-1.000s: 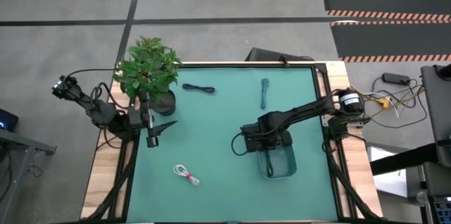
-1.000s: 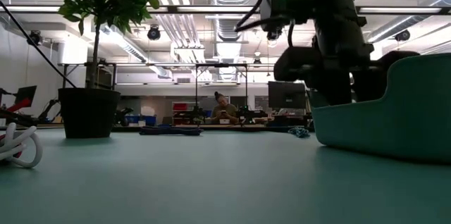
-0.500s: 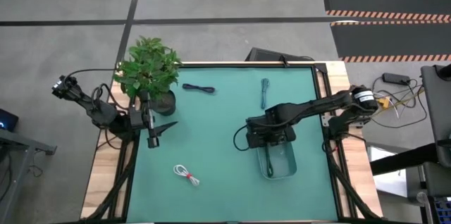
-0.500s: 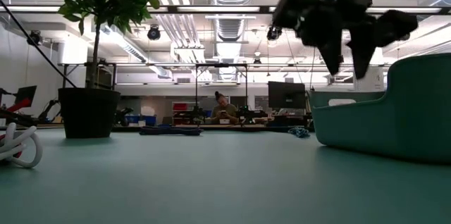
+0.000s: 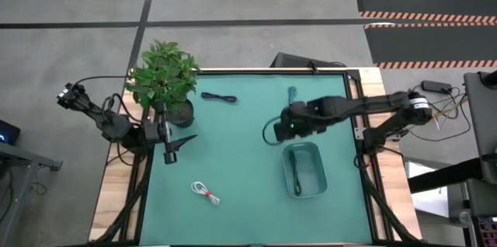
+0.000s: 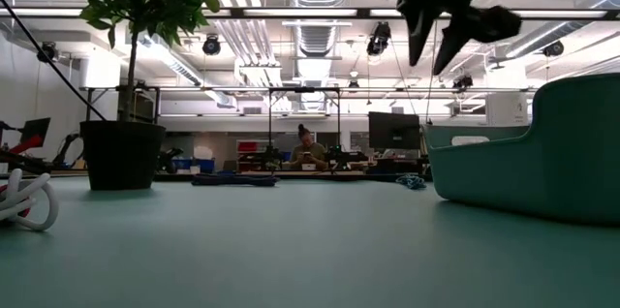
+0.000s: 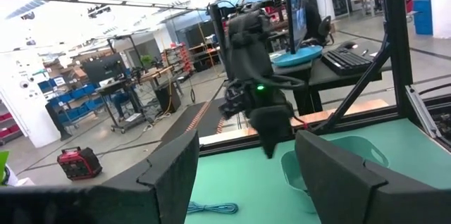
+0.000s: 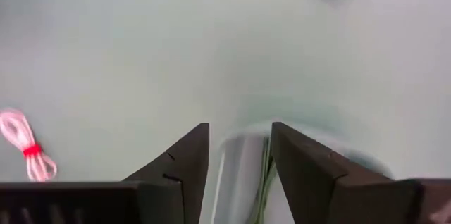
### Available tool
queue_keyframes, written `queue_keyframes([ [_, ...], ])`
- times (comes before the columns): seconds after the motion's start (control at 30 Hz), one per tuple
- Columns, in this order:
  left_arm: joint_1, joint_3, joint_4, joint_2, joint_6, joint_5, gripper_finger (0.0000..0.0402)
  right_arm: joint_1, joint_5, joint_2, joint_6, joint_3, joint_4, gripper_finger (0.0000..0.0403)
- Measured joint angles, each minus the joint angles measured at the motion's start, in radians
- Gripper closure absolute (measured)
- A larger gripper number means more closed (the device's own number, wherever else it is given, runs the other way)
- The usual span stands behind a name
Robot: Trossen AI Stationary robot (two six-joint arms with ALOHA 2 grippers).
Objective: Pick and place USB-C Cables
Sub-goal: Put the blue charger cable into the blue bin
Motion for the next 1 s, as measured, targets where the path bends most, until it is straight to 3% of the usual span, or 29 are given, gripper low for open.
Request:
queue_keyframes([
  [0.27, 0.0, 0.0, -0.001, -0.004, 0.027, -0.007, 0.018, -0.206, -0.008, 0.07, -0.223, 0.042, 0.023, 0.0268],
  [0.53, 0.0, 0.0, 0.001, -0.004, 0.049, -0.01, 0.018, -0.4, -0.041, 0.2, -0.357, 0.064, 0.021, 0.0247],
  [1.0, 0.001, 0.0, 0.0, -0.004, 0.051, -0.011, 0.018, -0.528, -0.01, 0.435, -0.45, 0.17, -0.031, 0.0223],
])
